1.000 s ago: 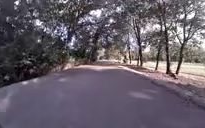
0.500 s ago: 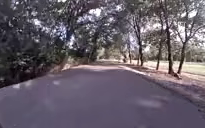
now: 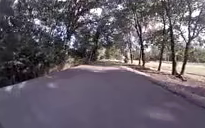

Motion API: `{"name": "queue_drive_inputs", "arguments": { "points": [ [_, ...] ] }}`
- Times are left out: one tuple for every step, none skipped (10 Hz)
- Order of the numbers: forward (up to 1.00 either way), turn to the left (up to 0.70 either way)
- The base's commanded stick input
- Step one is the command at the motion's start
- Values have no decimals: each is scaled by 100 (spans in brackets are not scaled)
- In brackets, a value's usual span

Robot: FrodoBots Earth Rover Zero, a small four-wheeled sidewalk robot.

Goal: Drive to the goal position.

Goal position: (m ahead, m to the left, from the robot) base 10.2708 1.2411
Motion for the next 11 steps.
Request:
{"name": "queue_drive_inputs", "arguments": {
  "points": [
    [70,-15],
    [70,-35],
    [70,0],
    [70,0],
    [70,0],
    [70,0],
    [70,0],
    [70,0],
    [70,0],
    [70,1],
    [70,8]
  ]
}}
